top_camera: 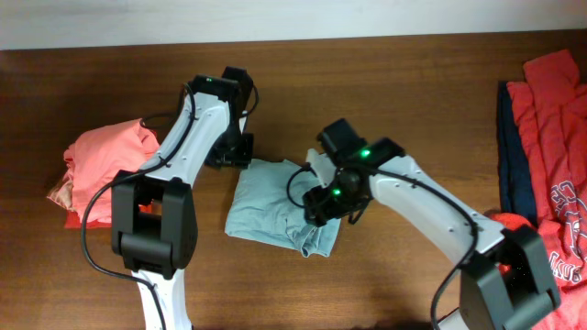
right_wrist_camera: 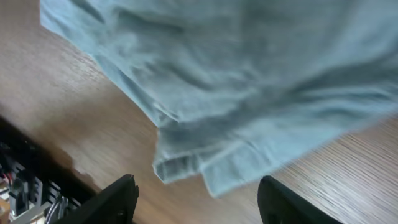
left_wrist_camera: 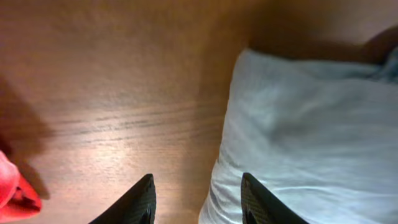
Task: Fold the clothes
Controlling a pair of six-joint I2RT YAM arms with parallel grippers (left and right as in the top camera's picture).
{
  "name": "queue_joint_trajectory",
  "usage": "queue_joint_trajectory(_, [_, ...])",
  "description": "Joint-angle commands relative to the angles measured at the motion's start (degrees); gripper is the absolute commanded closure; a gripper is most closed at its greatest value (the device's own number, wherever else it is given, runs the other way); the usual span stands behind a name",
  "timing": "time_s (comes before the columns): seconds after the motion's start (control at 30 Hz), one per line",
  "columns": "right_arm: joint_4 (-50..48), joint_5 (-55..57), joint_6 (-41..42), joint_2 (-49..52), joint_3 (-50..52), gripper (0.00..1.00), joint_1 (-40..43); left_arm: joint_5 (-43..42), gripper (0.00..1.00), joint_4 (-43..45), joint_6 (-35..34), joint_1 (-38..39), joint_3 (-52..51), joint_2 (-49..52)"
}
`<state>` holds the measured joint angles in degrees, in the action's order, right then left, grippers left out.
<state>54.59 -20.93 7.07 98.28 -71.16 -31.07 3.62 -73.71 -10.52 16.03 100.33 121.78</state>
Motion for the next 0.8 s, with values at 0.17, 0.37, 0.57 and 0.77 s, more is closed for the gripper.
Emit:
queue_joint_trajectory(0.17, [-1.5, -0.9, 4.4, 5.9, 0.5, 0.34, -3.7, -2.8, 0.55, 0.7, -0.1, 0.2, -2.4, 0.5])
queue_joint_trajectory(0.37, [-1.1, -0.9, 5.9, 8.2, 0.5, 0.37, -3.8, -3.5, 0.56, 0.7, -0.1, 0.2, -2.5, 0.5])
queue_joint_trajectory(0.57, [-1.1, -0.3, 5.9, 8.2, 0.5, 0.41, -3.8, -5.4, 0.55, 2.7, -0.1, 1.1, -3.9, 0.5])
queue_joint_trajectory(0.77, [-1.1, -0.3, 5.9, 8.2, 1.0, 0.43, -3.8, -5.3, 0.55, 5.0, -0.1, 3.1, -5.7, 0.5])
